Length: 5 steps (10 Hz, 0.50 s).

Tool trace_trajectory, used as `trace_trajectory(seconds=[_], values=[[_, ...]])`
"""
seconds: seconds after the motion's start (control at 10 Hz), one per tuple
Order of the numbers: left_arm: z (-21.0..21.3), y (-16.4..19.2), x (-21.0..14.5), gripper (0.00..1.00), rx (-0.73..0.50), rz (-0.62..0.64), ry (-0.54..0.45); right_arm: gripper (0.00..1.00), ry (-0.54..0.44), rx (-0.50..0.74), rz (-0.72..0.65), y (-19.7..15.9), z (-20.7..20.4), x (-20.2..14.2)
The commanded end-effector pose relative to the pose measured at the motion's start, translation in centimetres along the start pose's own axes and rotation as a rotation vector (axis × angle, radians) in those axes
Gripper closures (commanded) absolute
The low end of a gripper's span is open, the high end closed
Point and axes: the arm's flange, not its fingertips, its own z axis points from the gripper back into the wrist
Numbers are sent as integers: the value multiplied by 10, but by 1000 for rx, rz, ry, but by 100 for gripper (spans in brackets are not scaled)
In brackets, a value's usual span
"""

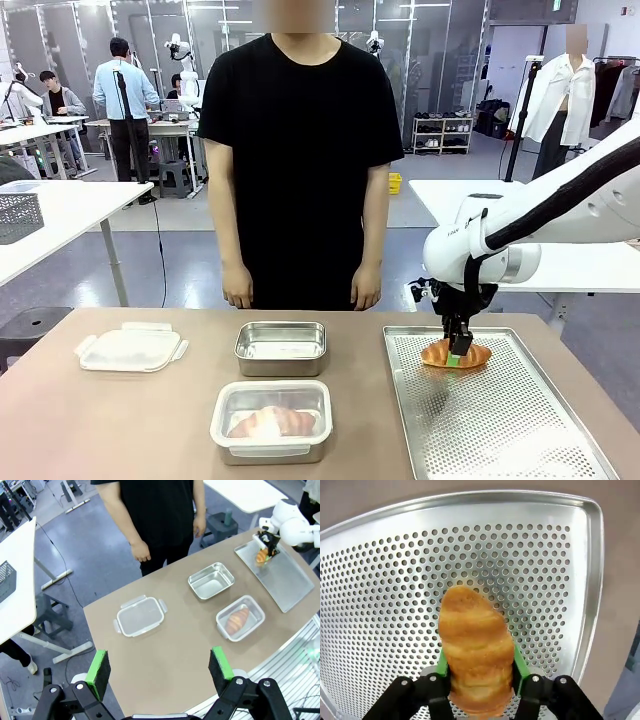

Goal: Place the bread into the airtight container.
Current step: Pick up a Butter Roll and place it into an empty Airtight Container.

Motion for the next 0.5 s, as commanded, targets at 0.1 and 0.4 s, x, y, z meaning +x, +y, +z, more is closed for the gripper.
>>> trace_trajectory(seconds=[0.1,0.4], values=[[1,0,1,0,3,-2,0,47,11,-78,-28,18,30,1],[1,0,1,0,3,-2,0,47,-9,-136,-48,34,93,31]])
